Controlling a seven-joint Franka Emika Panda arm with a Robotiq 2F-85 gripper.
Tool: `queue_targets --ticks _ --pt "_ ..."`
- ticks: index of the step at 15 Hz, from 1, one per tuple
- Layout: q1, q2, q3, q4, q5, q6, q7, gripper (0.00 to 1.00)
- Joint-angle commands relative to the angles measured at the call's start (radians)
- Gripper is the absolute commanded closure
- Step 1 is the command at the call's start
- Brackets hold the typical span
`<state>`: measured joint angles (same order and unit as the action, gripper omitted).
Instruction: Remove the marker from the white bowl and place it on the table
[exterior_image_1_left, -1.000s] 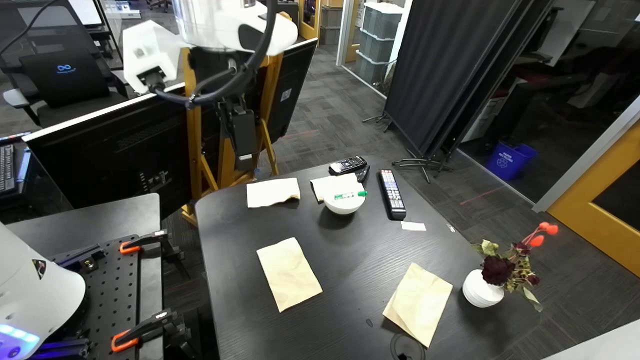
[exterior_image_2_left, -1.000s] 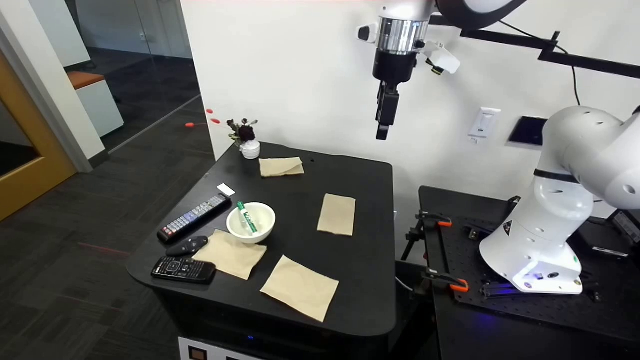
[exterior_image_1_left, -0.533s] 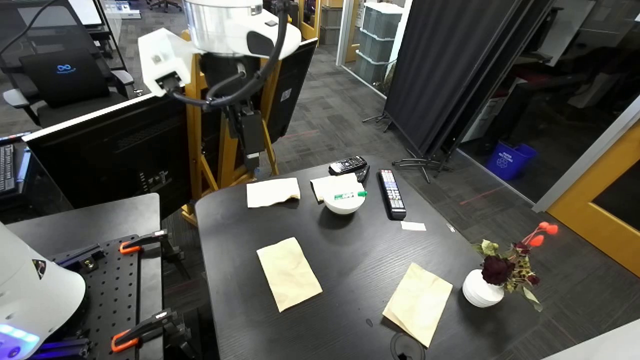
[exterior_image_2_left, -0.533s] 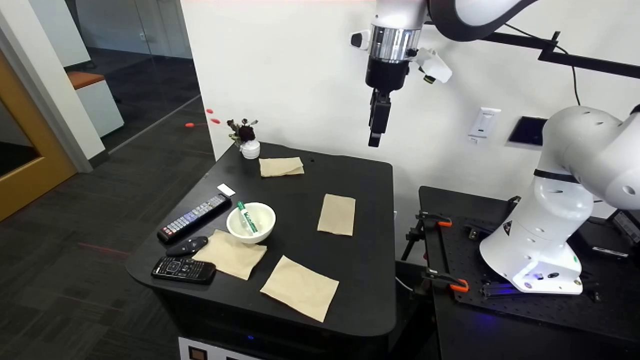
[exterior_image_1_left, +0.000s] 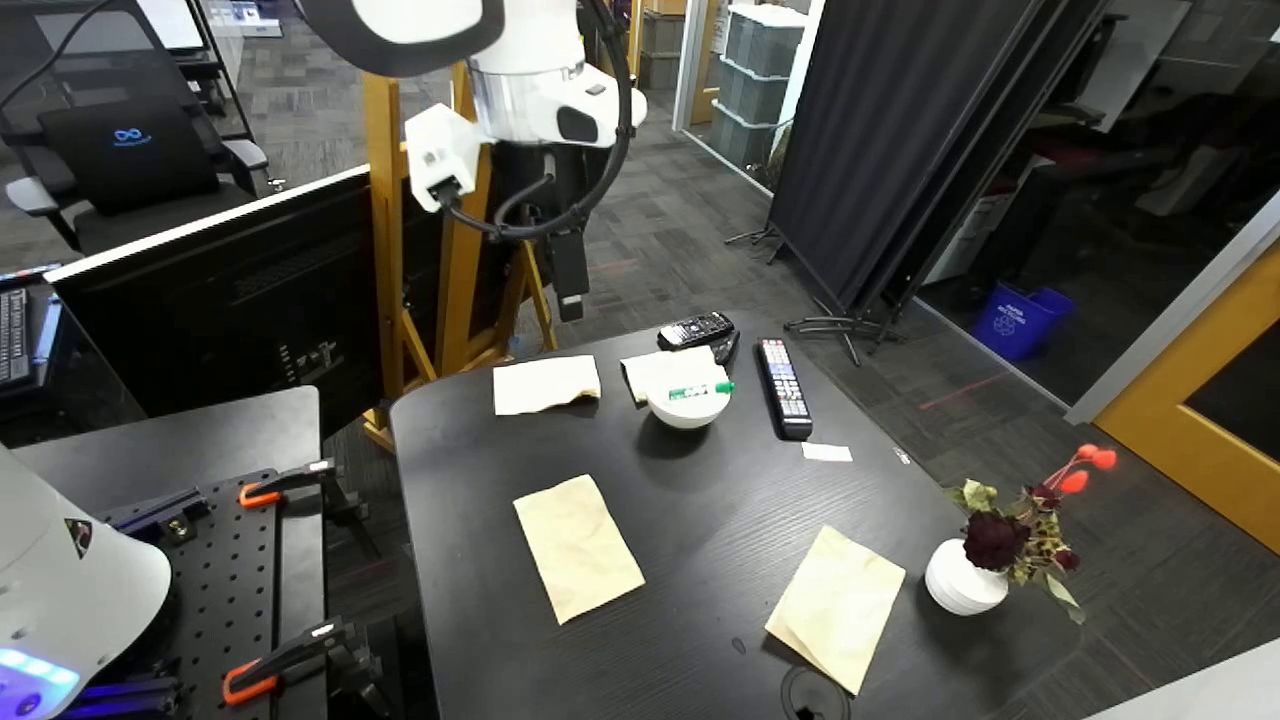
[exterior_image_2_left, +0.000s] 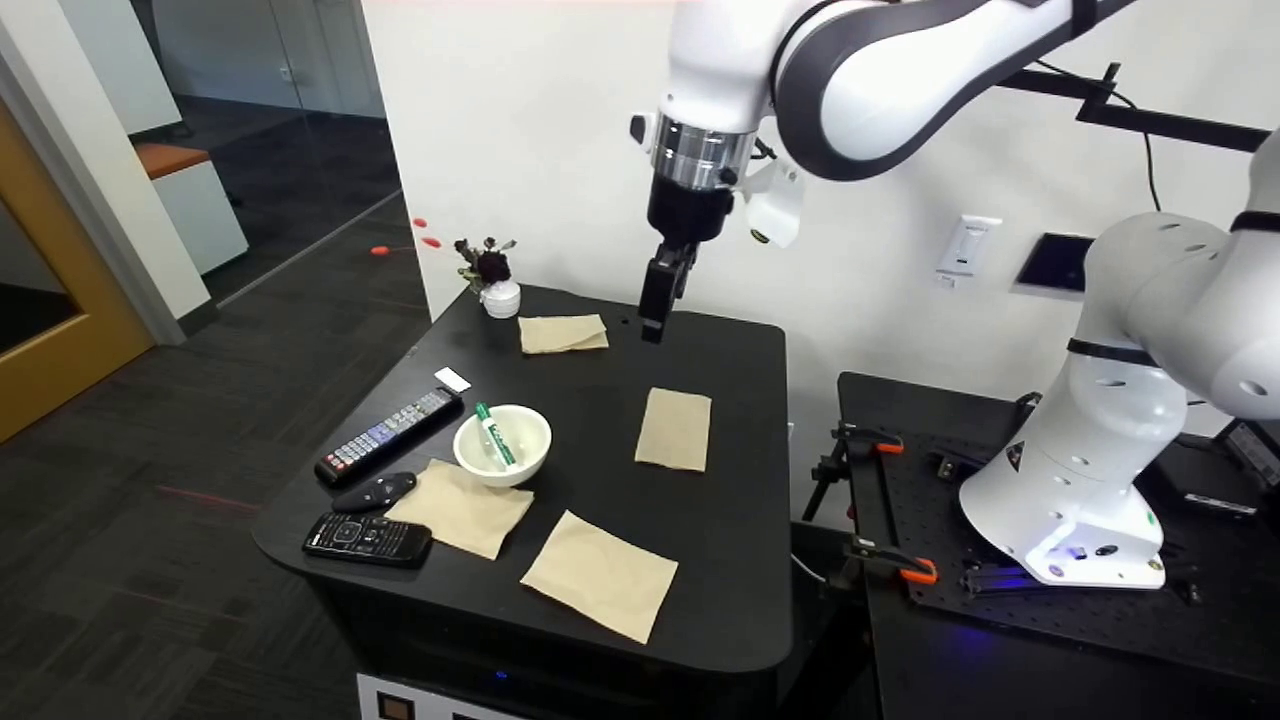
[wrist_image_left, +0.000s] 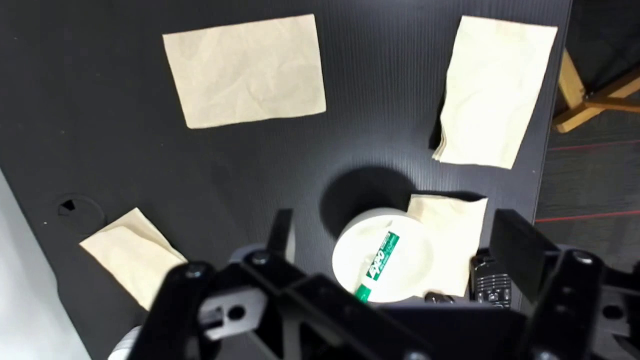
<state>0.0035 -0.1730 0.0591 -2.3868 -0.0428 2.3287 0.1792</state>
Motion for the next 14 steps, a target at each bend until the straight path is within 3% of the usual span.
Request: queue_targets --ticks 1,4,8,14 --pt "-0.004 0.161 0.019 0.105 -0.062 0.128 0.148 0.00" --pt "0.011 0.265 0.005 0.170 -0.129 0.218 0.281 0.00" --pt "0.067 0.392 -0.038 0.274 -0.236 0.210 0.478 0.00" --pt "0.146 0.550 -0.091 0.404 -0.223 0.193 0.554 0.00"
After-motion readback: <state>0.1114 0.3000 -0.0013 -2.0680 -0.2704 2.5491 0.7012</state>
